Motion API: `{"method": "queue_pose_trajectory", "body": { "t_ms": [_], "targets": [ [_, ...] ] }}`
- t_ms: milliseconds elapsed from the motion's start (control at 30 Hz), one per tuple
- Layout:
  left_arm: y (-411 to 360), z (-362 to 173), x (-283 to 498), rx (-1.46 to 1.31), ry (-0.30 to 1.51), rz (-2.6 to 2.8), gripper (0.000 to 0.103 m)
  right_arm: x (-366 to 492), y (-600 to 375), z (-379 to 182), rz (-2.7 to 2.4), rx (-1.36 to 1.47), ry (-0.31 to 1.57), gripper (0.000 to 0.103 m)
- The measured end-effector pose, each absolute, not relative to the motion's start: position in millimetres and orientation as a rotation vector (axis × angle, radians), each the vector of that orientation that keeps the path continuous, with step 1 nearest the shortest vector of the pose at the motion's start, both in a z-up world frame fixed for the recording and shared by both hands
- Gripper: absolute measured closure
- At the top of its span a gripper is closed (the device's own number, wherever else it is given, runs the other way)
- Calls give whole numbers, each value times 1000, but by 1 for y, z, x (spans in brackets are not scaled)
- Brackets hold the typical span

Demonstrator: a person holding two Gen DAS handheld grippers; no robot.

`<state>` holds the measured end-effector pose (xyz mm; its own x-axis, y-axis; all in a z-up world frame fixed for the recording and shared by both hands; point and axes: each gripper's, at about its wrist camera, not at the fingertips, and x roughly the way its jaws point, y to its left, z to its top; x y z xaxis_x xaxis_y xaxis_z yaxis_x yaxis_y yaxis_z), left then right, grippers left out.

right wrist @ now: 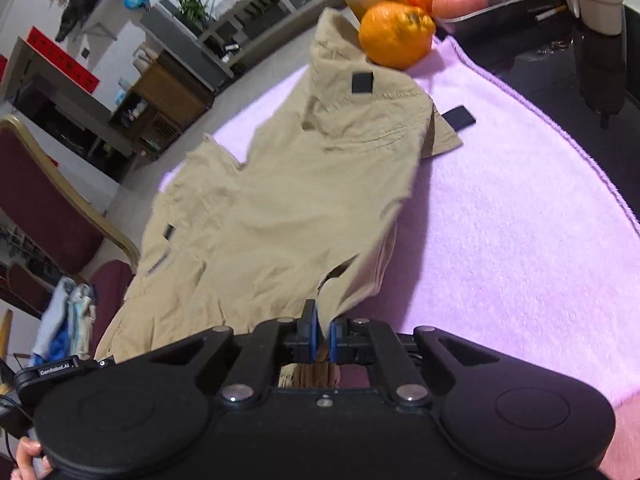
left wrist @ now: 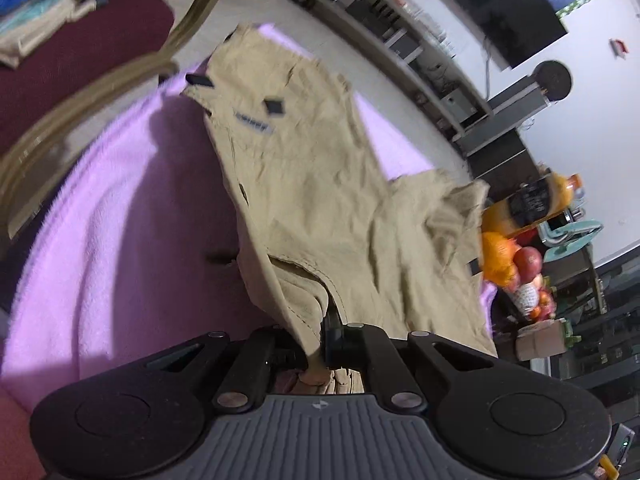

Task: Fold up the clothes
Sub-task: 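Lay the trousers flat on the towel and open both grippers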

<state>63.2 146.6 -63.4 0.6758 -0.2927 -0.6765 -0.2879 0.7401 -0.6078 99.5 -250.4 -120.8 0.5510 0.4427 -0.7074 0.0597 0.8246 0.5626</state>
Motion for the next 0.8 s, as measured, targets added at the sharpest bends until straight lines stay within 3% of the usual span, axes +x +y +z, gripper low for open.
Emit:
{"method": "queue_pose_trajectory", "body": {
  "t_ms": [200,367,567,800],
  "targets": [
    [128,-83,60,-677,956,97,95,110,-246,-136,186,483,1012,97],
    [124,-114,49,-628,1115,187,81,113,-235,-171,137,345,1109,76],
    [112,-41,23,-412,870,87,82,101,-249,-88,225,351,911,59],
    [113,-14,81,-362,760,19,78,147,-219,-28,443,472,787,56]
  ]
}}
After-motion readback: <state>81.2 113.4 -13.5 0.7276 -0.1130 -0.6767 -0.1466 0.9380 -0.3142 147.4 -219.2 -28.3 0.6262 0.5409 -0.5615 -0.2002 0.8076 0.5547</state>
